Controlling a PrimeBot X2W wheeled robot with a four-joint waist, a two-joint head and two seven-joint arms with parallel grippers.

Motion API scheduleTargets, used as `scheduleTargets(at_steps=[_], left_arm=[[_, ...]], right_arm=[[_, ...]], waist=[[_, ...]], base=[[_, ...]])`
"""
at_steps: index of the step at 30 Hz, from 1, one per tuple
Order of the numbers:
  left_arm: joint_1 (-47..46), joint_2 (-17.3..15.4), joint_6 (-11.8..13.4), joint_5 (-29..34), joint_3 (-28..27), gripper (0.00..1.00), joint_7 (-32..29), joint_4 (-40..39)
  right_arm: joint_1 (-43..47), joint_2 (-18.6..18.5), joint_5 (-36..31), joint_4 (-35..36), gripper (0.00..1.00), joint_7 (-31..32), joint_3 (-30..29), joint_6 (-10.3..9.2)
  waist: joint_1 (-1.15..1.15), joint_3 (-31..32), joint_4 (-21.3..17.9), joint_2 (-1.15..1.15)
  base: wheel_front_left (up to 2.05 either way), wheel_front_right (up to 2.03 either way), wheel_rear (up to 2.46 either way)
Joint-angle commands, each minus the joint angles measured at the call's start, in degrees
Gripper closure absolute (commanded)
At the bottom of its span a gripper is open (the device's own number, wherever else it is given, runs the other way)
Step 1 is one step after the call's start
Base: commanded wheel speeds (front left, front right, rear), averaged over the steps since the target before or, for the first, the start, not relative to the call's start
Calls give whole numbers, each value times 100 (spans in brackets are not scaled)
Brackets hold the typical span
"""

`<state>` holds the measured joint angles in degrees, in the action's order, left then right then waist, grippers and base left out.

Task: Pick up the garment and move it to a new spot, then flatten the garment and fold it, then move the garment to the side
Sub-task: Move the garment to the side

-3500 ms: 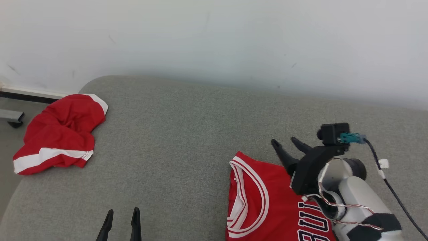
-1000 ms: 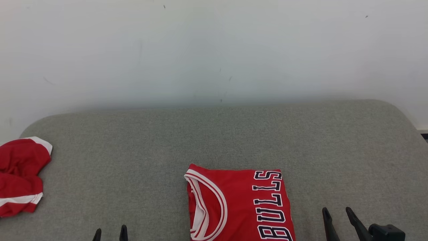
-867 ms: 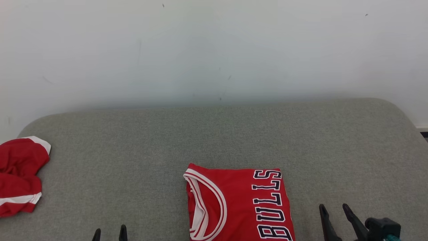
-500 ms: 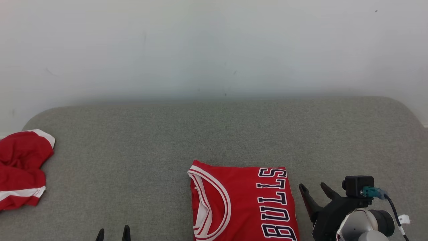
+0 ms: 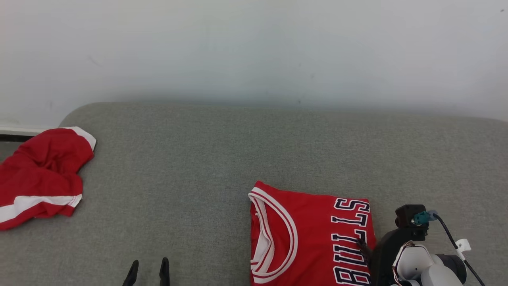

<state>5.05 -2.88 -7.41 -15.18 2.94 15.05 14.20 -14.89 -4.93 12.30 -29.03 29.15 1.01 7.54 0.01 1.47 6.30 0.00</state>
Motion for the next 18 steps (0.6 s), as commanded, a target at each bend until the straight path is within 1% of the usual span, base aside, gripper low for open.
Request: scheduleTargets(at_steps=[1, 9, 12, 13, 14, 16, 18], left_arm=[[-89, -2, -10, -20, 27, 0, 17, -10], [-181, -2, -10, -41, 109, 0, 17, 6], [-169, -2, -11, -53, 125, 0, 17, 14], [-173, -2, -11, -53, 130, 0, 17, 19], [-175, -2, -11, -52, 131, 0, 17, 19], [-159, -2, -11, -50, 117, 0, 17, -3], [-126, -2, -11, -49, 91, 0, 17, -36]], right_arm=[[1, 31, -65, -60, 0, -44, -84, -12], [-9, 139, -436, -479, 0, 76, -404, -12], [-9, 191, -463, -601, 0, 179, -382, -12], [-4, 203, -472, -619, 60, 184, -350, -12], [1, 212, -482, -624, 100, 176, -321, -11], [4, 216, -484, -631, 100, 216, -255, -12], [-22, 128, -501, -581, 100, 211, -186, -13]], waist=[[-1, -160, 224, 0], [-1, -314, 421, 0], [-1, -330, 448, 0], [-1, -330, 451, 0], [-1, -330, 449, 0], [-1, -318, 420, 0], [-1, -308, 370, 0]], base=[[0, 0, 0], [0, 0, 0], [0, 0, 0], [0, 0, 0], [0, 0, 0], [0, 0, 0], [0, 0, 0]])
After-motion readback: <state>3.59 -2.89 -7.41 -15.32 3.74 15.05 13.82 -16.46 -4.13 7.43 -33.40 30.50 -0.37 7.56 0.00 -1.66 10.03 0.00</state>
